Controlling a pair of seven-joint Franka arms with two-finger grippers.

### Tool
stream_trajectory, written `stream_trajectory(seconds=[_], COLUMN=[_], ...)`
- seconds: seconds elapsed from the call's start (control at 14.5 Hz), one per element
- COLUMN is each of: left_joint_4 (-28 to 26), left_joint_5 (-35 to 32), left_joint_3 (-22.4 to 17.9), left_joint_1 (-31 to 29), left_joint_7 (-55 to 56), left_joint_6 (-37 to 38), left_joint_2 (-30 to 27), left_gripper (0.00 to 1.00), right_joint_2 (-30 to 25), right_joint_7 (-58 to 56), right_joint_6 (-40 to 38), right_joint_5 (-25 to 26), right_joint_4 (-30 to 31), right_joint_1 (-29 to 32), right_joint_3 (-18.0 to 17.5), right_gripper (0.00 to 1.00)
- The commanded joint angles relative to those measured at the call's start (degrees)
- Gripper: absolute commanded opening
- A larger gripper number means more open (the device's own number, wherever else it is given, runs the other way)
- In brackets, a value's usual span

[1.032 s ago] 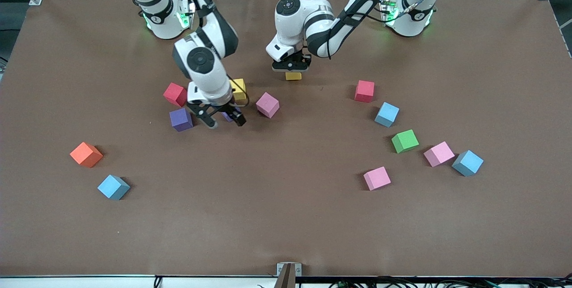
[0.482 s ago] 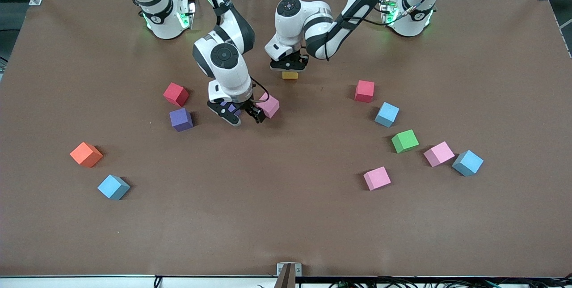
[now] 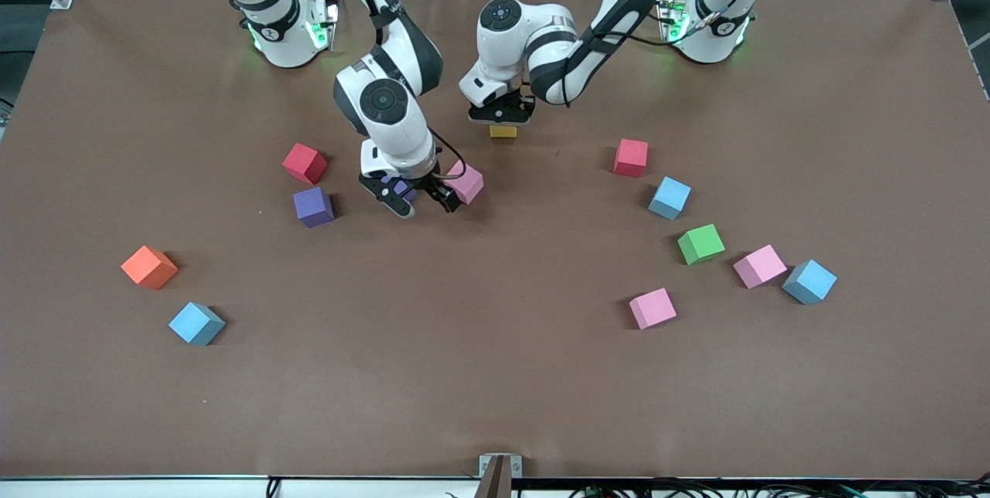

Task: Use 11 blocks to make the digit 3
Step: 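Set down the yellow block with the left gripper while the right gripper grasps pink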

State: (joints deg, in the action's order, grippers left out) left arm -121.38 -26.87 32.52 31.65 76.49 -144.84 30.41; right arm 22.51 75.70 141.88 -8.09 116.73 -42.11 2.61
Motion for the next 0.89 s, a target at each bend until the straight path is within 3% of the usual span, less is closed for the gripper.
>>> stream_trajectory(seconds=[0.0,0.83], left_joint_4=[-0.87,-2.02], left_joint_5=[-2.31,-2.22], left_joint_3=[0.0,0.7], left_joint_1=[-0.54,-5.8], left_joint_7=[0.07,-0.9], left_joint_6=[-0.53,14.41], left_joint_2=[-0.7,-13.35], left_gripper=[1.0,0.99], right_joint_2=[2.62,4.47], right_joint_7=[-0.82,-0.82], right_joint_6=[-0.46,-0.2], right_joint_5=[-3.07,-4.92], right_joint_4=[-1.68,-2.3], right_joint_1=[-0.43,-1.39], right_joint_3=[-0.59,-3.14], right_gripper=[1.0,0.97])
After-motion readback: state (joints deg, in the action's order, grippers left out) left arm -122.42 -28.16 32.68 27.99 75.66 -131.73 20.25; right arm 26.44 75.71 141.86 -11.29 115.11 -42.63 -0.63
